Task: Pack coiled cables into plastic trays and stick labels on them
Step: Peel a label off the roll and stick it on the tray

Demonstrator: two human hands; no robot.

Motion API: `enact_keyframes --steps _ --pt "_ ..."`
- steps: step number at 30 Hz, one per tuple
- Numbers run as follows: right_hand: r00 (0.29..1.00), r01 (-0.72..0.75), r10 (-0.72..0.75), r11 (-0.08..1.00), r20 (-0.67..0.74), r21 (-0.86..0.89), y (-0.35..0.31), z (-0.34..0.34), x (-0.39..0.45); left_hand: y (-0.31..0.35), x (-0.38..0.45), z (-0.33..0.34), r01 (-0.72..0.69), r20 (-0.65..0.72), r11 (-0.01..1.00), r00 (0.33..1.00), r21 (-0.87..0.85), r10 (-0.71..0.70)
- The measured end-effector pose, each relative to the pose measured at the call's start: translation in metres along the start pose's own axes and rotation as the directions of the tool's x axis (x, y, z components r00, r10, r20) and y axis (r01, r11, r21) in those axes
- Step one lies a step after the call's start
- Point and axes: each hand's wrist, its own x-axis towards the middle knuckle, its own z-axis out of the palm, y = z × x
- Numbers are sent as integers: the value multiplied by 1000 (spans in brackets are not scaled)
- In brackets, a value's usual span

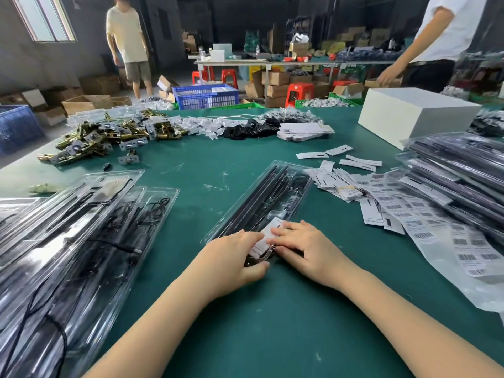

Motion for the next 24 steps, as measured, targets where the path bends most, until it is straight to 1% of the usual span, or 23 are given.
enact_keyframes --steps 4,7,9,11,13,14,16,18,19,22,24 --pt "999 -48 47 995 18 86 -1 -1 1 0 1 1 -22 -65 1000 998 -5 22" --pt "993 -118 121 971 -2 209 -5 -1 3 3 1 4 -1 -122 1000 993 1 1" --pt "975 -171 205 934 -80 312 -10 2 3 5 3 7 16 -122 1000 992 22 -13" --pt "930 -228 317 895 -186 385 -15 4 1 7 5 11 17 -108 996 994 89 -7" --pt "904 -270 365 891 -224 364 -19 4 -2 6 6 13 7 -118 992 993 128 8" --pt "901 -274 359 906 -242 323 -21 4 -4 6 6 14 0 -130 992 991 130 17" --pt "886 -247 313 943 -341 224 -25 4 -5 6 6 14 -10 -141 991 990 132 28" --pt "848 -250 312 948 -427 196 -30 4 -6 6 6 14 -10 -143 991 989 134 30" --pt "833 -289 355 933 -424 215 -32 4 -7 5 6 14 -10 -145 991 989 134 30" --pt "788 -486 545 836 -285 254 -34 2 -5 4 6 13 -2 -137 993 990 118 19" --pt "749 -560 622 779 -228 282 -33 -1 0 5 6 12 -1 -133 993 991 122 17"
